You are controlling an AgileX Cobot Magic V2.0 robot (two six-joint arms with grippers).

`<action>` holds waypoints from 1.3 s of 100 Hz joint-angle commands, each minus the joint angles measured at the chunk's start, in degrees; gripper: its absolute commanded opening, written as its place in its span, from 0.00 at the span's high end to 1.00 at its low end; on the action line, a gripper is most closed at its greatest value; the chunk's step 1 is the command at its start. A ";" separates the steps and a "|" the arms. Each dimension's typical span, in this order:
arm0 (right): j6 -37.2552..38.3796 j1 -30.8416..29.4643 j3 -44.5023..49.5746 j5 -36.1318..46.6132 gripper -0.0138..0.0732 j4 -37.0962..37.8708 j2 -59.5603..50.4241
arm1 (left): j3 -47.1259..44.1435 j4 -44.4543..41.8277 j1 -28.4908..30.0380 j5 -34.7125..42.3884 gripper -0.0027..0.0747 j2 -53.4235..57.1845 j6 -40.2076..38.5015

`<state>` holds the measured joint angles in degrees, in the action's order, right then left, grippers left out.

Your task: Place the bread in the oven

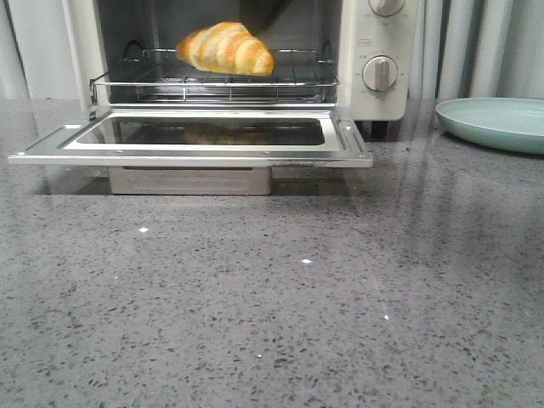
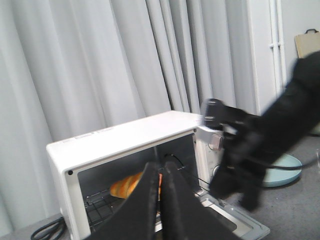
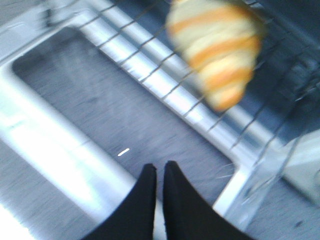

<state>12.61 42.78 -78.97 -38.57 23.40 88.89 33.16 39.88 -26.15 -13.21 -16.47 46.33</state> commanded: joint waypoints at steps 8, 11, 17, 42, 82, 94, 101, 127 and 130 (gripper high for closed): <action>6.47 1.98 19.76 17.33 0.90 1.01 -22.96 | -3.93 -0.17 0.22 3.11 0.99 6.69 -0.62; 6.48 1.98 23.98 19.19 0.90 1.01 -27.94 | -4.92 -0.17 0.22 3.11 0.99 7.74 -1.42; 6.48 1.88 29.85 22.10 0.90 2.33 -36.13 | -7.09 -0.17 0.22 3.87 0.99 9.49 -3.13; 6.81 1.79 43.96 13.14 0.90 6.38 -70.04 | -11.98 -0.17 0.22 4.40 0.99 10.01 -3.46; 9.75 1.79 46.80 -3.37 0.90 12.06 -90.38 | -12.53 -0.17 0.22 4.29 0.99 10.01 -3.46; 9.75 1.79 48.12 0.16 0.90 11.63 -90.02 | -12.53 -0.17 0.22 4.29 0.99 10.01 -3.46; 9.75 1.79 48.83 2.44 0.90 11.51 -90.02 | -12.53 -0.17 0.22 4.29 0.99 10.01 -3.46; 9.75 1.79 48.93 3.14 0.90 11.51 -90.02 | -12.53 -0.17 0.22 4.29 0.99 10.01 -3.46; 9.75 1.79 48.93 3.14 0.90 11.51 -90.02 | -12.53 -0.17 0.22 4.29 0.99 10.01 -3.46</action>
<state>22.07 44.82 -28.83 -40.26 33.21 -0.86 19.14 39.21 -26.15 -12.56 -5.80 43.37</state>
